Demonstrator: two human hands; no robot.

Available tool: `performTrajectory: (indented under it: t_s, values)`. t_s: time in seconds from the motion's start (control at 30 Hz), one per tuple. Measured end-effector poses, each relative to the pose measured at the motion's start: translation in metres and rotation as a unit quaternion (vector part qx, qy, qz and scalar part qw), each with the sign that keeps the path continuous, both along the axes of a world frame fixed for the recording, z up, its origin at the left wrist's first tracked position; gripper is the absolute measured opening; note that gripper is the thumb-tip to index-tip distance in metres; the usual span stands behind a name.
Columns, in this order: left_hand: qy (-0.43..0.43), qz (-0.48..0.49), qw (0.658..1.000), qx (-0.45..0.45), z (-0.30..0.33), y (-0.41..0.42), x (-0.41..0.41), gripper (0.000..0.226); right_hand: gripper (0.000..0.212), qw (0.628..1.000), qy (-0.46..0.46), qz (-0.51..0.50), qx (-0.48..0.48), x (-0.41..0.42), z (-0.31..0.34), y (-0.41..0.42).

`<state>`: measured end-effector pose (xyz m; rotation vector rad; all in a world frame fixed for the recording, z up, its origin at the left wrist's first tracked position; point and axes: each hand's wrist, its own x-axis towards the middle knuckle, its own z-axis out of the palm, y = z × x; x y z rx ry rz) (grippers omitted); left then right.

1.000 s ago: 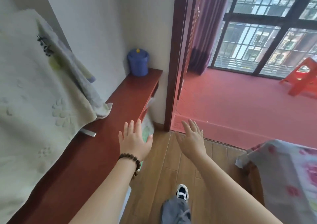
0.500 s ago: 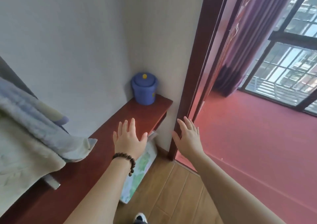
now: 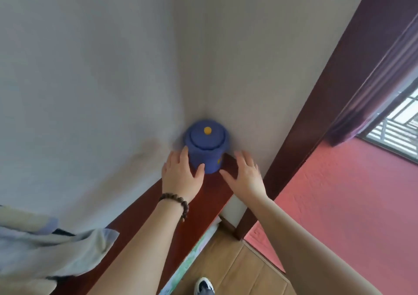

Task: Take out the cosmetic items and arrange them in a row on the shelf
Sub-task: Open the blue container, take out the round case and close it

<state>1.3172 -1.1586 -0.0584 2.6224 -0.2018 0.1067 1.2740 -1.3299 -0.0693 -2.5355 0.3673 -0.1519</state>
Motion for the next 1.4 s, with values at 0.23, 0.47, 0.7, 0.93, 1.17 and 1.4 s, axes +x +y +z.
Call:
performTrajectory:
  t_s: [0.23,0.47,0.7,0.93,1.17,1.4]
  values:
    - [0.009,-0.041,0.999,-0.003,0.003,-0.046,0.083,0.068,0.099,0.996,0.007,0.061,0.065,0.070,-0.008,-0.005]
    - [-0.002,-0.006,0.999,-0.033,-0.010,-0.065,0.108,0.040,0.112,0.981,0.035,0.093,0.165,0.100,-0.019,-0.013]
    - [-0.010,0.031,0.997,-0.075,-0.011,-0.065,0.107,0.029,0.119,0.973,0.025,0.106,0.205,0.107,-0.021,-0.019]
    - [-0.073,0.067,0.989,-0.105,0.007,-0.042,0.084,0.025,0.112,0.975,0.016,0.127,0.181,0.109,-0.022,-0.023]
    - [-0.101,0.192,0.974,-0.057,-0.004,0.029,0.023,0.024,0.112,0.981,0.009,0.130,0.146,0.108,-0.025,-0.023]
    - [0.058,0.266,0.962,-0.013,-0.078,0.061,-0.030,0.020,0.108,0.982,-0.005,0.132,0.137,0.108,-0.030,-0.025]
